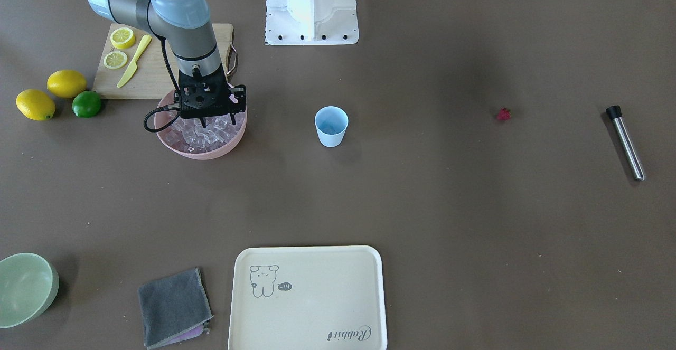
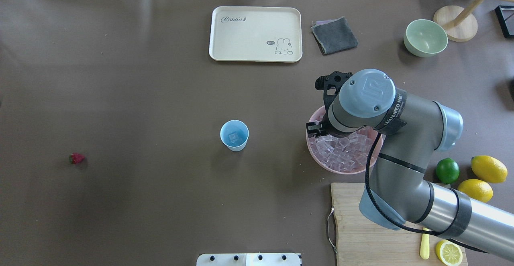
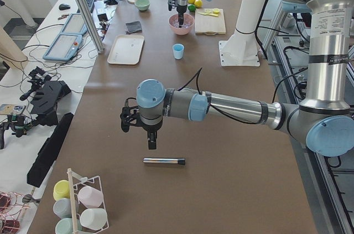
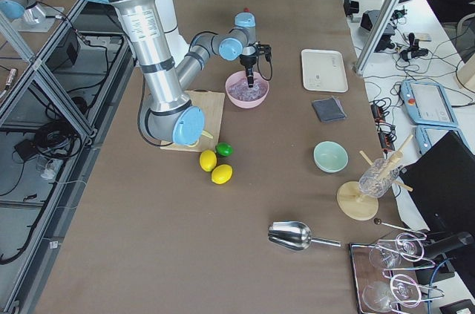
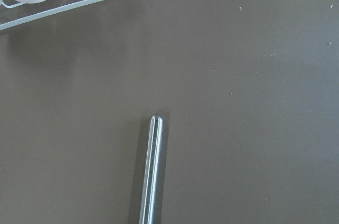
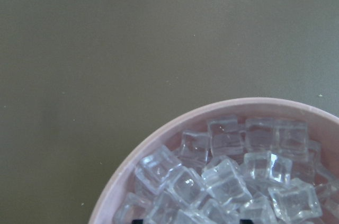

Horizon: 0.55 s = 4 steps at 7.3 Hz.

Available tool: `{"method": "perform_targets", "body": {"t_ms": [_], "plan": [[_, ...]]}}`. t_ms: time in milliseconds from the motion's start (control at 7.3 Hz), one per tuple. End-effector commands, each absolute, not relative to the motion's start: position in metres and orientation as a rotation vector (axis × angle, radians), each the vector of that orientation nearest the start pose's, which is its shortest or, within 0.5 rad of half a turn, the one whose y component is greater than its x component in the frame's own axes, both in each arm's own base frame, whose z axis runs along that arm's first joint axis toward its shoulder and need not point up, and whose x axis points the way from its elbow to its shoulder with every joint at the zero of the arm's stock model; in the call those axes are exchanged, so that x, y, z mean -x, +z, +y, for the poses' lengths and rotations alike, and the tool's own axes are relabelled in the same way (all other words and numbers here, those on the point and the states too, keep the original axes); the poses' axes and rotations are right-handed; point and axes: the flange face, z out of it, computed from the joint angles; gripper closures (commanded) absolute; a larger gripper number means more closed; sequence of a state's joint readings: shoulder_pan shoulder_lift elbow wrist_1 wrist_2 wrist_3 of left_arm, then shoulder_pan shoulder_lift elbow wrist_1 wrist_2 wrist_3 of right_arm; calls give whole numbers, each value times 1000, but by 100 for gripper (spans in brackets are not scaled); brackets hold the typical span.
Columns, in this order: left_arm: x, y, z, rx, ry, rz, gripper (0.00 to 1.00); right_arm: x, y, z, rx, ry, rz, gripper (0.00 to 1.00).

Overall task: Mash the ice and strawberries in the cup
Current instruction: 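Lower the right gripper into the ice and grasp a third cube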

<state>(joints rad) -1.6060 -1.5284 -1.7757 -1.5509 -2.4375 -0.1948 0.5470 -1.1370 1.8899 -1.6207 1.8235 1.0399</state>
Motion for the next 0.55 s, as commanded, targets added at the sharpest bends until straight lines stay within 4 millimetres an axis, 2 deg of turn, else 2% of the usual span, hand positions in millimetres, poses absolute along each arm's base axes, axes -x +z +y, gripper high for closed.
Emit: {"method": "perform_targets", "body": {"t_ms": [0, 137, 274, 411], "plan": [[74, 575, -473, -60, -155, 874, 1, 463, 286, -403, -148, -78, -726, 41], [74, 575, -473, -61, -155, 874, 1, 463, 287, -403, -149, -79, -724, 41], [74, 574, -472, -63, -154, 875, 1, 465, 290, -403, -146, -81, -718, 53], [74, 573, -472, -64, -153, 874, 1, 466, 292, -404, -146, -86, -714, 55]]}}
